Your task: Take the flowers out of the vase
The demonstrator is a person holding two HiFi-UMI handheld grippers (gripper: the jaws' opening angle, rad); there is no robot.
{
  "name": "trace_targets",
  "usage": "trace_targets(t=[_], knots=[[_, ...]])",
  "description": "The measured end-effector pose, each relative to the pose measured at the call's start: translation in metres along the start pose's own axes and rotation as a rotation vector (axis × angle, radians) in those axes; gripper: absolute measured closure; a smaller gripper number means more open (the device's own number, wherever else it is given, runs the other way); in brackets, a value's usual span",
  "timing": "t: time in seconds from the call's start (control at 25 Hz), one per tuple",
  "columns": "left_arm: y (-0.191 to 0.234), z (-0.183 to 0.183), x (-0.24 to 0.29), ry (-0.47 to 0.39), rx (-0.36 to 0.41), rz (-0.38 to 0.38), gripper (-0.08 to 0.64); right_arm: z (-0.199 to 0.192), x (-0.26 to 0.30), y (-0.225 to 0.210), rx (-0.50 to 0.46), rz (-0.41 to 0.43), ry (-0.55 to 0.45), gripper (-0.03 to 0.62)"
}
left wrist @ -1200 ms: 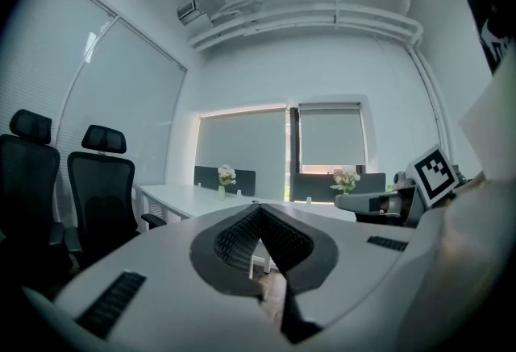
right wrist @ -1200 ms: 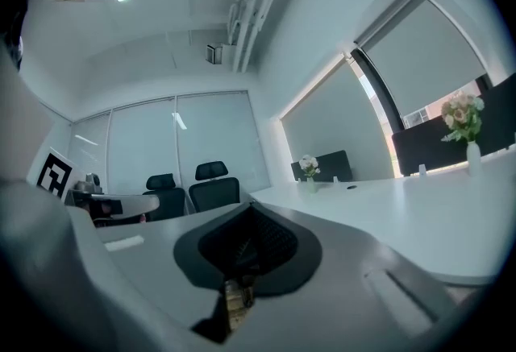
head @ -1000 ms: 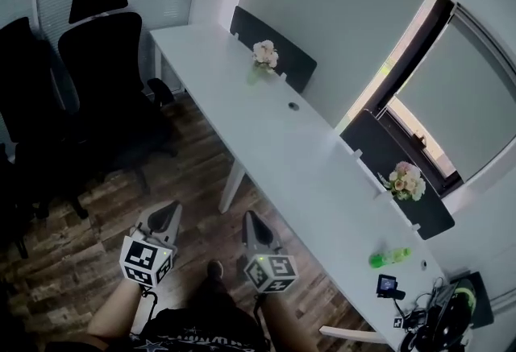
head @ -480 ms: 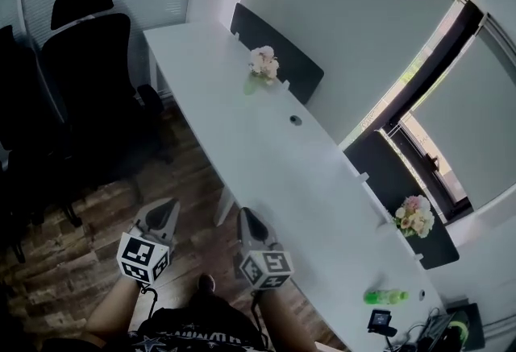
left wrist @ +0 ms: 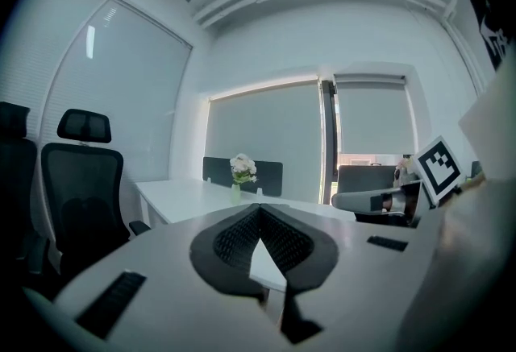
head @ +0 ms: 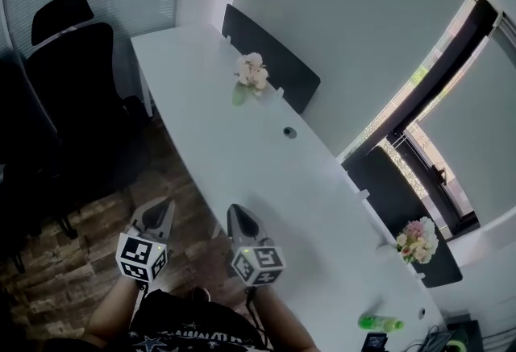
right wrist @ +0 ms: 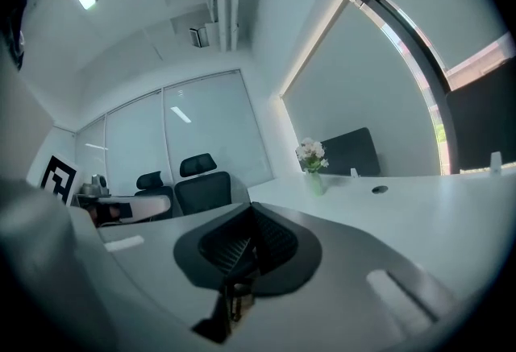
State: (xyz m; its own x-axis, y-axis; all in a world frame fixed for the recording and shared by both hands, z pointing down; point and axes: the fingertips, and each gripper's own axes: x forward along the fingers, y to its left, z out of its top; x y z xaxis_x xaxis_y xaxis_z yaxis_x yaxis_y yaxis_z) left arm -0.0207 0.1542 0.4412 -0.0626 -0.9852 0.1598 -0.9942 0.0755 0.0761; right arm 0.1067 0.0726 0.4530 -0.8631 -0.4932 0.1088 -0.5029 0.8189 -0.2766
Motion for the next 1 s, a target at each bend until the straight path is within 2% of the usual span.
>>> trace_targets(t=[0.44, 0.72, 1.0], knots=[[0.016, 0.021, 0.066, -0.032, 0.018, -0.026, 0.552, 0.001, 0.031, -0.044, 0.018, -0.038, 0.016, 0.591], [0.037, 0.036, 0.135, -0.057, 0.033, -0.110, 0.552, 0.016, 0.077, -0.081, 0.032, -0.124, -0.028, 0.590], [0.081, 0.050, 0.219, -0.032, 0.031, -0.187, 0.552, 0.034, 0.144, -0.115, 0.041, -0.218, -0.038, 0.589]])
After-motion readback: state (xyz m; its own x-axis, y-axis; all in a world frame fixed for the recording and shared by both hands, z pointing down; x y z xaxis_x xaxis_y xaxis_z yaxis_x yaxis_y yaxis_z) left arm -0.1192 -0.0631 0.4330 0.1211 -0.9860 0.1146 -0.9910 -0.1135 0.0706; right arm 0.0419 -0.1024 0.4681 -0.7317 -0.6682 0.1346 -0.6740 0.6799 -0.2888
